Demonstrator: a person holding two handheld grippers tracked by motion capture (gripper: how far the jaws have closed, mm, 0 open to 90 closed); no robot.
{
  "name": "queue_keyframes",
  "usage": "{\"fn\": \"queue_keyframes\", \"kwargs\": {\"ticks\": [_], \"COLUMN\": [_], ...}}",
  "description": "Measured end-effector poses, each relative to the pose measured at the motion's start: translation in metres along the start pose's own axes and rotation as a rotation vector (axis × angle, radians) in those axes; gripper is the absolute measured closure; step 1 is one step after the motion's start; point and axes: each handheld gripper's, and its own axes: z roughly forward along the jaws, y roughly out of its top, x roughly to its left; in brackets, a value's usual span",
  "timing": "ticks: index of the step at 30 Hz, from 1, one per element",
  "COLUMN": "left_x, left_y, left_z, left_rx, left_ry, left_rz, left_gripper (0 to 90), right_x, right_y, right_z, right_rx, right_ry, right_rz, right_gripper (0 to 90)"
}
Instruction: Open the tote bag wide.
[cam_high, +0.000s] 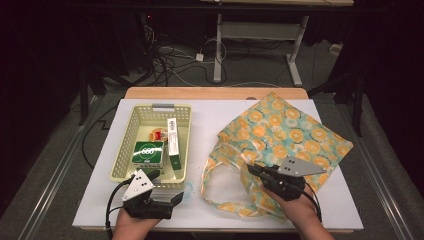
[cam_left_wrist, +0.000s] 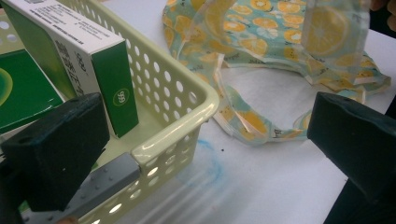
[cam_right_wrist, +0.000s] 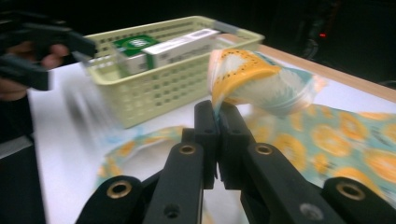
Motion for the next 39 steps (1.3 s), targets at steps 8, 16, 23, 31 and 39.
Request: {"fn": "queue_keyframes", "kwargs": {"ticks": [8, 16, 23, 31, 39], "left_x": [0.002, 0.001, 0.000, 0.004, 0.004], "left_y": [0.001, 0.001, 0.002, 0.001, 0.001], "left_z": [0.000, 0.000, 0.001, 0.000, -0.001], "left_rx": [-0.007, -0.006, -0.010, -0.010, -0.009], "left_ry": [-0.008, -0.013, -0.018, -0.025, -0.016], "left_rz": [-0.003, -0.003, -0.006, -0.013, -0.008], "left_gripper": [0.0, 0.0, 0.0, 0.0, 0.0], "right_x": [-0.036, -0.073, -0.105, -0.134, -0.136], "right_y": [-0.013, -0.021, -0.038, -0.068, -0.072], "right_z": [-0.014, -0.035, -0.042, -0.038, -0.037], "right_rx": [0.013, -0.008, 0.021, 0.163, 0.173], "right_ry": [-0.091, -0.192, -0.278, -0.363, -0.366], "right_rz": [0.076, 0.154, 0.225, 0.294, 0.333], "right_gripper": [88.7, 88.6, 88.6, 85.5, 61.8]}}
